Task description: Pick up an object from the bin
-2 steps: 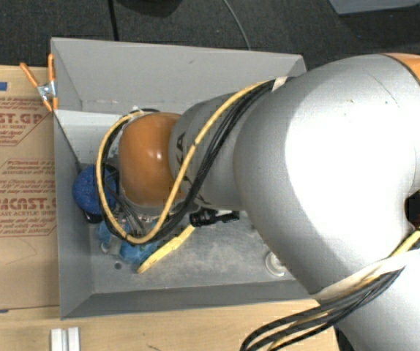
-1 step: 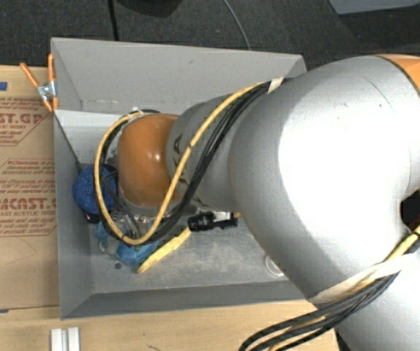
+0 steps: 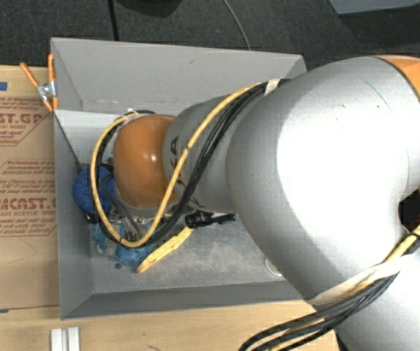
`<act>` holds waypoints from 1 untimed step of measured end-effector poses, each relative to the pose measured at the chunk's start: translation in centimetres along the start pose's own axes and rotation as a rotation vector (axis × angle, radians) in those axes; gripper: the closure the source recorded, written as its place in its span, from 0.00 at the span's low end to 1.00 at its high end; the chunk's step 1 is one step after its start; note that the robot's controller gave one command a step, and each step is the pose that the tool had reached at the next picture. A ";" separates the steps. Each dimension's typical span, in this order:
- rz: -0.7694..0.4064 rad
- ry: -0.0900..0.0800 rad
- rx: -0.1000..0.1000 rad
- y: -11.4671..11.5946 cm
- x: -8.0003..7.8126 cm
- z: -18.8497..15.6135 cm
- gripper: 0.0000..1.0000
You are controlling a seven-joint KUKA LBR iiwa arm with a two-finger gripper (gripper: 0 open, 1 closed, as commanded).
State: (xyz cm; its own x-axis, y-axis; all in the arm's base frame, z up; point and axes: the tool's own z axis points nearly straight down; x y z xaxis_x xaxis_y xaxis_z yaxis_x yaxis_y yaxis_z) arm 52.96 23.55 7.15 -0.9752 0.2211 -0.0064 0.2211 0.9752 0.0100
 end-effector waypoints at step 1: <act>0.000 0.000 0.000 0.0 0.0 0.0 1.00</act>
Offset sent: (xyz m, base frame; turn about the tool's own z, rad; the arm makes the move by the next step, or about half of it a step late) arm 0.0153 0.0045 0.0003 0.0013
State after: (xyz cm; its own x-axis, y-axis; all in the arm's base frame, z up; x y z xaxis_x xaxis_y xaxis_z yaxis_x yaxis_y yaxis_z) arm 52.95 23.57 7.15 -0.9753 0.2209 -0.0063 0.2208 0.9753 0.0102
